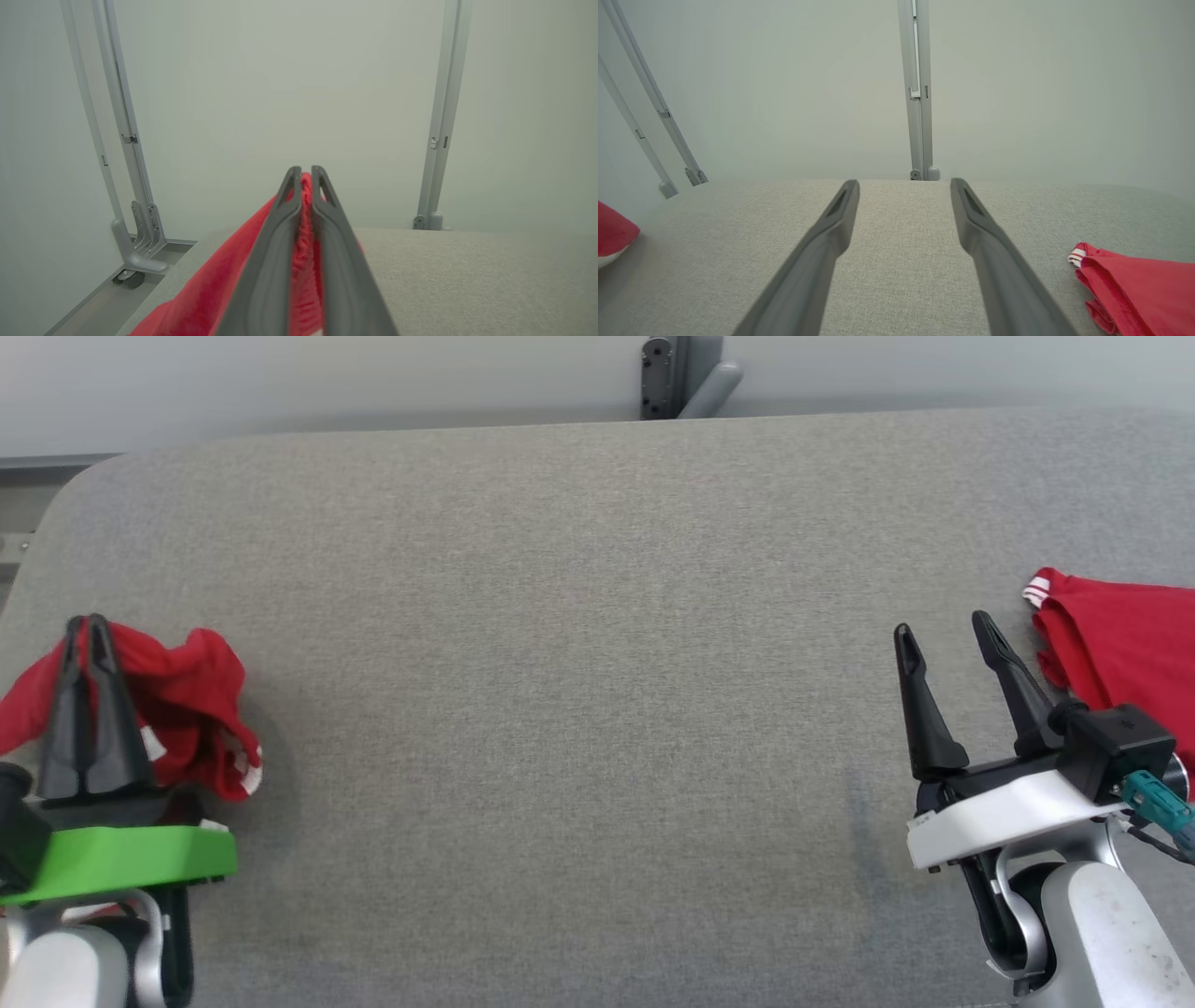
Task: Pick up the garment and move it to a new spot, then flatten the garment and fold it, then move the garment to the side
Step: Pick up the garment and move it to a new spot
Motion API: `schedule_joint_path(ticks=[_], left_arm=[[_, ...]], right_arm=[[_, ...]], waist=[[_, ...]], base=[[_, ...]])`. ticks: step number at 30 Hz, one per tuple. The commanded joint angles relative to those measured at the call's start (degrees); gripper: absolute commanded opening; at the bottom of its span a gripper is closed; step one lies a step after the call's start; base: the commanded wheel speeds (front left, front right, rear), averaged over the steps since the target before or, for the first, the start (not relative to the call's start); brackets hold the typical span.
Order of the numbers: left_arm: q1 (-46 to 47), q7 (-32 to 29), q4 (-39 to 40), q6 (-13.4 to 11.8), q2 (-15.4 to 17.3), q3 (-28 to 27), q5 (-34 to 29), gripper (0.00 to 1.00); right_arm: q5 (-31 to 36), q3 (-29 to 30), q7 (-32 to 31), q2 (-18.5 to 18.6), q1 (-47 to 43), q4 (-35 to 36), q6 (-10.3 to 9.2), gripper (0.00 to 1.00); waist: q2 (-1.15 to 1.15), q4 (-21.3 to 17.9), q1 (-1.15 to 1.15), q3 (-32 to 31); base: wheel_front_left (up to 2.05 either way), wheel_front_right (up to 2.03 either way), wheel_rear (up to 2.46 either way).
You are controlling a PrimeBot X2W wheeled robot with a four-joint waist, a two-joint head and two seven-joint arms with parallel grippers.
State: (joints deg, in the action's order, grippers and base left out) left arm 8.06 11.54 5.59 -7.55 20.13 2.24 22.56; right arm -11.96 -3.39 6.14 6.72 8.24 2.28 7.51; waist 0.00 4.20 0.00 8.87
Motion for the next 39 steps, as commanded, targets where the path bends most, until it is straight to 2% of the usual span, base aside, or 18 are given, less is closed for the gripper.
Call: schedule_joint_path(ticks=[1,7,12,19,23,28,29,30,31,32,39], left_arm=[[-1.6,-1.3,2.5,-0.5,-0.7,1.3,-0.5,0.00],[-0.6,-3.4,4.8,0.4,-2.7,5.9,-0.9,0.00],[4.0,-3.3,1.5,3.1,-5.9,11.6,-1.2,0.00],[13.2,-2.2,-5.7,7.6,-11.4,19.5,-2.3,0.00],[17.3,-2.3,-13.0,9.7,-13.1,22.2,-2.2,0.00],[20.3,-2.9,-23.9,11.6,-14.3,24.5,-1.5,0.00],[20.8,-3.0,-25.7,11.9,-14.5,24.8,-1.1,0.10],[21.3,-2.9,-27.2,12.2,-14.6,25.1,-0.9,0.35],[21.6,-2.8,-28.5,12.4,-14.7,25.3,-0.7,0.82],[22.0,-2.6,-29.6,12.5,-14.8,25.6,-0.7,1.00],[23.5,0.5,-31.5,13.2,-14.3,26.7,-1.5,1.00]], right_arm=[[0.1,-0.2,0.2,0.1,-0.4,0.5,-0.04,1.00],[-0.4,-0.7,0.7,0.2,1.2,1.8,-0.04,1.00],[-0.8,-0.7,1.1,-0.2,2.3,2.1,-0.05,1.00],[-2.0,0.0,2.2,-1.1,2.6,1.4,-0.04,1.00],[-2.7,-0.4,3.2,-1.8,3.0,0.6,-0.04,1.00],[-3.3,-0.7,4.4,-2.4,3.2,-0.9,-0.04,1.00],[-3.5,-0.6,4.6,-2.5,3.2,-1.1,-0.04,1.00],[-3.6,-0.6,4.8,-2.6,3.3,-1.4,-0.04,1.00],[-3.7,-0.6,5.1,-2.7,3.3,-1.7,-0.04,1.00],[-3.7,-0.5,5.1,-2.8,3.4,-2.0,-0.04,1.00],[-3.4,0.0,5.9,-3.0,3.8,-3.5,-0.04,1.00]], waist=[[0.00,-3.1,0.00,-0.9],[0.00,-7.4,0.00,0.1],[0.00,-12.3,0.00,1.8],[0.00,-18.6,0.00,4.9],[0.00,-21.6,0.00,6.9],[0.00,-23.3,0.00,8.4],[0.00,-23.3,0.00,8.7],[0.00,-23.3,0.00,8.9],[0.00,-23.2,0.00,9.0],[0.00,-22.9,0.00,9.2],[0.00,-19.8,0.00,8.4]], base=[[0.00,0.00,0.00],[0.00,0.00,0.00],[0.00,0.00,0.00],[0.00,0.00,0.00],[0.00,0.00,0.00],[0.00,0.00,0.00],[0.00,0.00,0.00],[0.00,0.00,0.00],[0.00,0.00,0.00],[0.00,0.00,0.00],[0.00,0.00,0.00]])
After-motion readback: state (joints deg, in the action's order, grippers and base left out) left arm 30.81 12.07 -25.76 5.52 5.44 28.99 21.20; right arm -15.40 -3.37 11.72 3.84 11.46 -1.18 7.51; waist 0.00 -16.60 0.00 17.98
